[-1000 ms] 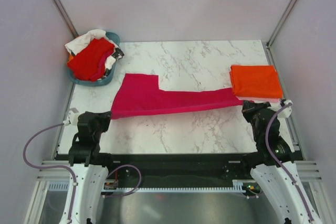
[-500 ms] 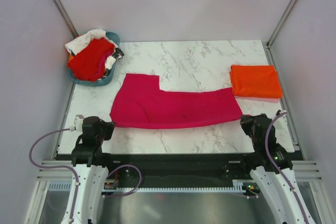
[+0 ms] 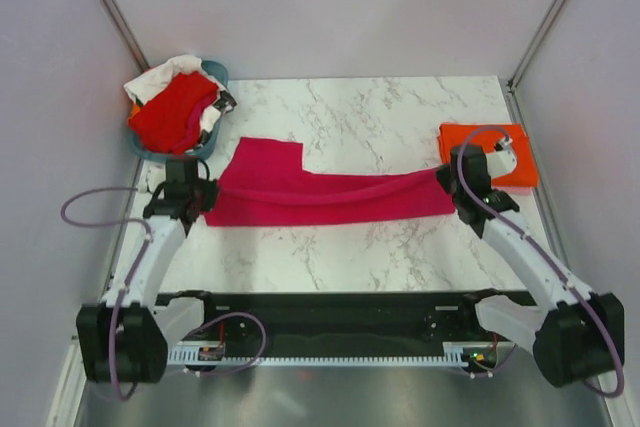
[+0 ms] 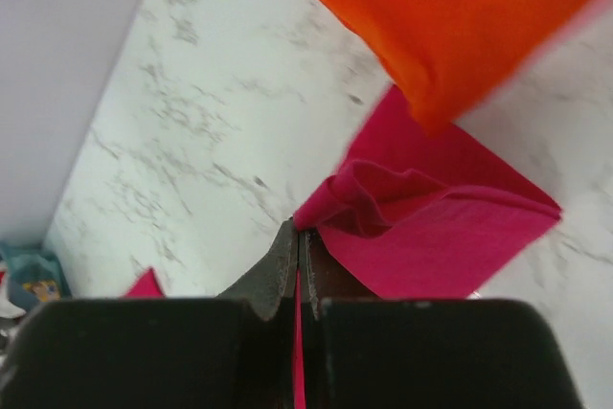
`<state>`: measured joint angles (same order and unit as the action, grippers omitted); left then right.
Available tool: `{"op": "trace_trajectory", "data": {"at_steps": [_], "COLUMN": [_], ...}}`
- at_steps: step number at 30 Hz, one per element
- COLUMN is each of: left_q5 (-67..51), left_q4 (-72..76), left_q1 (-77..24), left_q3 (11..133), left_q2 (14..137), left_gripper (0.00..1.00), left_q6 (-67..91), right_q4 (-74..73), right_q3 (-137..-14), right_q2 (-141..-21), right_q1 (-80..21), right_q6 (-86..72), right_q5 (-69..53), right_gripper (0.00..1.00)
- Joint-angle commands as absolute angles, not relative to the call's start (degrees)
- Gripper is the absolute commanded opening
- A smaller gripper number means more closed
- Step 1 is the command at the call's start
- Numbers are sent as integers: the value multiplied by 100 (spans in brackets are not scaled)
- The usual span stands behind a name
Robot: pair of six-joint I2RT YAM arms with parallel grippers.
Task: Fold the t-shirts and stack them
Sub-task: Fold the tshirt
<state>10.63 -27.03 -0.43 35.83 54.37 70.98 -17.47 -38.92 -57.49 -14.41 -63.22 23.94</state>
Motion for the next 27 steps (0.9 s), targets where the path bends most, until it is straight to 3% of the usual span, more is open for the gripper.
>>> {"op": "trace_trajectory", "data": {"at_steps": [1,7,11,14,15,18,22,27], "left_q5": [1319,1100,537,448,422,72,-492,-781], "left_q4": [-1793,-1784,-1775,-1793,-1793,-1165,-202,895], "left_q1": [-9,-9,-9,157,210,395,562,615], "left_q3": [5112,7353,9514,12118,12677,14604,14337,12615], "left_q2": [6738,8743,10149,11160,11762,12645,12973,12543], "left_gripper": [2,2,2,2,2,2,2,2], "left_q6": [7225,7593,7270,6952,6970,7328,7822,7682], "right_q4": [-686,-642,-363,-79,-123,-158,562,1220], "right_q3": [-5277,-7614,-9392,-11034,-12153,-13984,-13845,-11964], "right_q2": [-6791,-8865,-10070,-11063,-11692,-12731,-12868,-12489], "right_q1": [-1380,-1099,-616,-212,-28,280,439,483], "right_q6": [-6249,-6240,-6258,-6424,-6616,-6951,-7242,-7347], "right_q5": [2795,2366,1049,-77,-410,-1019,-1222,-1441], "right_gripper": [0,0,0,0,0,0,0,0]}}
